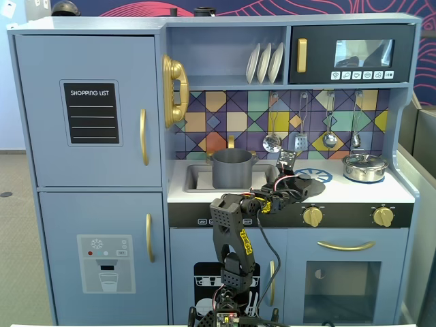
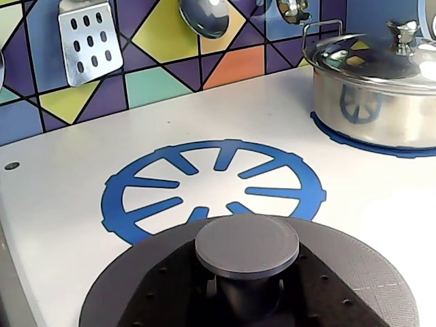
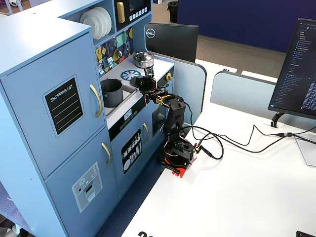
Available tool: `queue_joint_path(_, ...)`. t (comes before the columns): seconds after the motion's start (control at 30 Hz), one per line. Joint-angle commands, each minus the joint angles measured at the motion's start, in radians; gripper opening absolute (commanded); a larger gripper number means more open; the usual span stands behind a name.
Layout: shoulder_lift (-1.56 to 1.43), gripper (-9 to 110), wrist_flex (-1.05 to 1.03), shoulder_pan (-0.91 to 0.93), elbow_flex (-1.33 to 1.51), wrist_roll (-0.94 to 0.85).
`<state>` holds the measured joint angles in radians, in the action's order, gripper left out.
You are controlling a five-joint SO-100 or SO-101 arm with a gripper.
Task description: Take off the lid from the gray recipient and place it on the counter
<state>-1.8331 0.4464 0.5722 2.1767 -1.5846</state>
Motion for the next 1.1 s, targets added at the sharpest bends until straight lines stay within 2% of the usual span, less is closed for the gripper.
queue_joint_path(0.0, -0.003, 3, 0.031, 0.003, -0.011, -0.003)
queue_joint_path(0.2, -0.044, 18, 0.031, 0.015, -0.012, 0.015)
queue_joint_path(0.5, -0.293, 21, -0.135, 0.005, -0.031, 0.011)
queue_joint_path(0.73, -0.664, 18, -0.561, -0.086, -0.005, 0.034)
queue_joint_path(0.93, -1.015, 14, -0.957, -0.288, 0.118, 0.087)
queue_joint_path(1.07, -1.152, 11, -1.104, -0.443, 0.206, 0.078)
